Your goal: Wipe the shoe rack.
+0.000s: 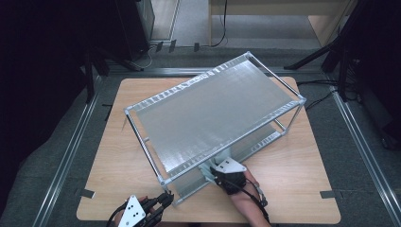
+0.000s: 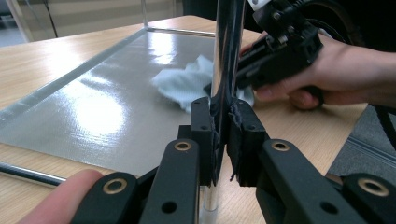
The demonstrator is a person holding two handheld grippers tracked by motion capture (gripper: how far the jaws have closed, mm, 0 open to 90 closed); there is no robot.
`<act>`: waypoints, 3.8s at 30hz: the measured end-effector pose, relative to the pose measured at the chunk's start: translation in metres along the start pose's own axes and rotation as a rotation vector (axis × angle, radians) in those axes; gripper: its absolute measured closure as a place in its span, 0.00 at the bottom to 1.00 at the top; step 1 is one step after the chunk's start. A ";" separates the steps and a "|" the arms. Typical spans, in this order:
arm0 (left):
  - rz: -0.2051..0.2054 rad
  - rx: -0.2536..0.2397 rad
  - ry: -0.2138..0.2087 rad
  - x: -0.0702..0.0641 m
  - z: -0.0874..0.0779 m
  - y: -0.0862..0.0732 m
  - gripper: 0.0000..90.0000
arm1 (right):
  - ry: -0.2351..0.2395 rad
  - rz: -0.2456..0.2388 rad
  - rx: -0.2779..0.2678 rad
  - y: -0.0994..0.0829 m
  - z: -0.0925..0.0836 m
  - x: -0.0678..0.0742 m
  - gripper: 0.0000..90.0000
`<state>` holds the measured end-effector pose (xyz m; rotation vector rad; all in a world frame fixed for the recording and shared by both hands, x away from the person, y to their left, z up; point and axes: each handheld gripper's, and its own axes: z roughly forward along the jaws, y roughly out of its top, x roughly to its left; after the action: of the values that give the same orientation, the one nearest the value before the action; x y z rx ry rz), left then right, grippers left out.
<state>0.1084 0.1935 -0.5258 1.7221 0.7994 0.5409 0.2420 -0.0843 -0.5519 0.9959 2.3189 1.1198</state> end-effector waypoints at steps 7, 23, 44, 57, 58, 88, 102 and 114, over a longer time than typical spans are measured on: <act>-0.009 -0.001 0.018 0.008 -0.005 -0.001 0.92 | -0.071 0.077 -0.009 -0.007 -0.008 -0.043 0.87; -0.030 0.034 0.011 0.033 0.005 0.008 0.91 | -0.330 0.191 0.020 -0.020 -0.027 -0.138 0.86; -0.075 0.048 0.017 0.043 0.021 0.014 0.90 | -0.185 0.175 0.014 -0.005 -0.011 -0.076 0.86; -0.056 0.046 0.026 0.031 0.025 0.014 0.90 | 0.114 -0.050 0.013 0.020 0.021 0.057 0.86; -0.054 0.046 0.029 0.031 0.025 0.014 0.91 | 0.115 -0.040 0.007 0.019 0.021 0.049 0.86; -0.065 0.041 0.035 0.030 0.026 0.013 0.91 | -0.362 0.194 0.009 -0.018 -0.024 -0.109 0.86; -0.064 0.042 0.036 0.030 0.026 0.013 0.91 | 0.033 -0.108 -0.006 0.015 0.013 0.054 0.86; -0.060 0.042 0.035 0.030 0.026 0.012 0.91 | -0.336 0.202 -0.008 -0.024 -0.033 -0.112 0.86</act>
<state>0.1500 0.1970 -0.5228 1.7260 0.8900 0.5183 0.2884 -0.1941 -0.5475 1.3264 1.9799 0.9463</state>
